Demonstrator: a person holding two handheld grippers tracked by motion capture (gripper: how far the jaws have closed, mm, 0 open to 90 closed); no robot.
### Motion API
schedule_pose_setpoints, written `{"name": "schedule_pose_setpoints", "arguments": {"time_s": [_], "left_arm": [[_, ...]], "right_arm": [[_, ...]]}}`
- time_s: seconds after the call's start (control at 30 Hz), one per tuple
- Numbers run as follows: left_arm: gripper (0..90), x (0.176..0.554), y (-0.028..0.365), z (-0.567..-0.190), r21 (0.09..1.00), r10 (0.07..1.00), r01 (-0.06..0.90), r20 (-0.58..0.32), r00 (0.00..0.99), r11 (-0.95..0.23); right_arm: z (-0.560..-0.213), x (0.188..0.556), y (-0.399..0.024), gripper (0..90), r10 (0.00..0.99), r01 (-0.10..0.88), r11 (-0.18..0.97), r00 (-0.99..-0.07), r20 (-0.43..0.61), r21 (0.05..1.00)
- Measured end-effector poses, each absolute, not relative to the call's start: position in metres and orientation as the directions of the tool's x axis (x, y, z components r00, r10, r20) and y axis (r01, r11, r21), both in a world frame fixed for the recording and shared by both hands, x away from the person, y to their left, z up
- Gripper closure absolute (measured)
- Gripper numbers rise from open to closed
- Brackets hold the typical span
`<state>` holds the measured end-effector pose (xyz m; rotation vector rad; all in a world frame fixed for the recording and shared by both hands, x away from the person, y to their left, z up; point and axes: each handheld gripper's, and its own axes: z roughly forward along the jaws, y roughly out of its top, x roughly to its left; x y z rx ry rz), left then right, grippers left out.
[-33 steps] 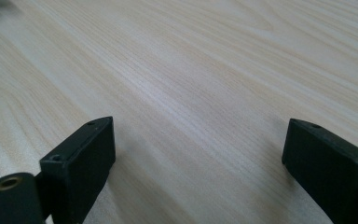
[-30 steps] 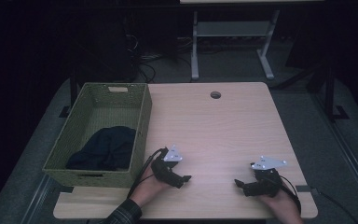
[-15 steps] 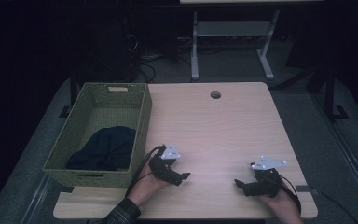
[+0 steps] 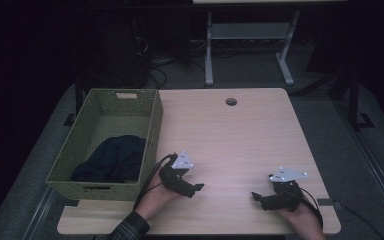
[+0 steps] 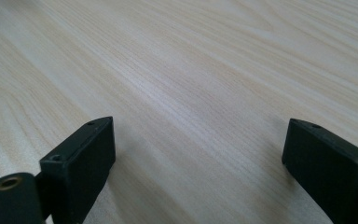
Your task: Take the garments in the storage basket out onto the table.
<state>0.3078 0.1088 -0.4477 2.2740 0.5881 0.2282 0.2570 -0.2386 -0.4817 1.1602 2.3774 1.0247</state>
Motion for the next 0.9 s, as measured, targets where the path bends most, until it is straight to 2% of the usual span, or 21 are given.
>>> {"name": "schedule_pose_setpoints", "arguments": {"time_s": [0.9], "left_arm": [[13.5, 0.308, 0.110, -0.427, 0.731, 0.478, 0.348, -0.035, 0.878, -0.587]], "right_arm": [[-0.482, 0.257, -0.239, 9.0, 0.778, 0.561, 0.418, -0.628, 0.037, 0.714]]}}
